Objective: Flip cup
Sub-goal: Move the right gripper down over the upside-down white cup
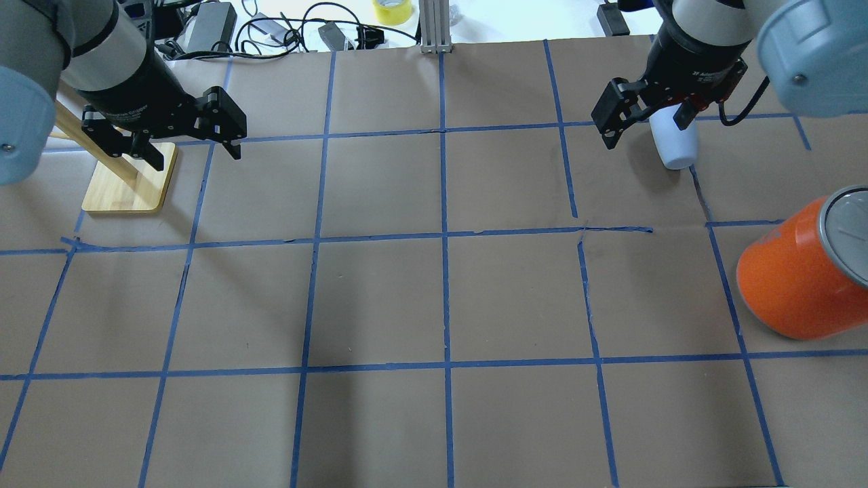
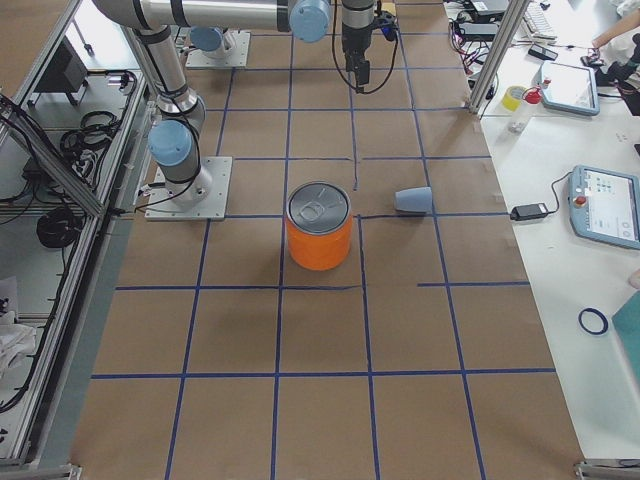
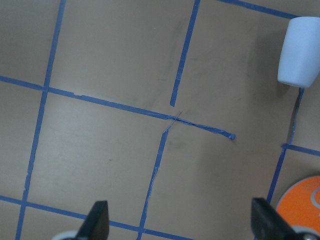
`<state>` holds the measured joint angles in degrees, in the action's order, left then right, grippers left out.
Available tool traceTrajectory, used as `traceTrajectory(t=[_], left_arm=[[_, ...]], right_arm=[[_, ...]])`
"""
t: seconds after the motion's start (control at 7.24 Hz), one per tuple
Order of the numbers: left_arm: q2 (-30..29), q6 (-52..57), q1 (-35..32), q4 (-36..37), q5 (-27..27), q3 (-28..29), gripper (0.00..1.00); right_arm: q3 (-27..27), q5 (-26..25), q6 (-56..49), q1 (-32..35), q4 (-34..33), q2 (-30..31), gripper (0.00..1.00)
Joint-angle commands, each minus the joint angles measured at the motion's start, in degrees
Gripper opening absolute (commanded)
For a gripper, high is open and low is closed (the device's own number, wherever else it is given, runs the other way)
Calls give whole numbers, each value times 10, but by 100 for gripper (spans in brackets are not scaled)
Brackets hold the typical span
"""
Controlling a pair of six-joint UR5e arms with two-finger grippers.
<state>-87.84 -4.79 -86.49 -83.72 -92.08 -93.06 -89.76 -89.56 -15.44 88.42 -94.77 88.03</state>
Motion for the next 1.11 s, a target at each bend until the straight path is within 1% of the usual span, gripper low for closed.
traceTrajectory(t=[0.0,0.14,0.28,0.41,0.69,0.83,0.97], left_arm=[[1,0,0,0,0,0,100],[0,0,0,0,0,0,100],[2,0,0,-1,-1,0,100],[1,0,0,0,0,0,100],[1,0,0,0,0,0,100],[2,0,1,-1,-2,-1,100],[0,0,1,-1,-2,-1,100]], right_arm=[[12,-1,7,-2,1,-1,100],[18,6,12,-2,-1,-1,100],[18,-2,38,-4,-10,-2,100],[13,-4,56,-12,-41,-15,100],[18,-1,71,-50,-99,-82,100],[19,7,61,-89,-149,-117,100],[24,-1,55,-113,-187,-144,100]])
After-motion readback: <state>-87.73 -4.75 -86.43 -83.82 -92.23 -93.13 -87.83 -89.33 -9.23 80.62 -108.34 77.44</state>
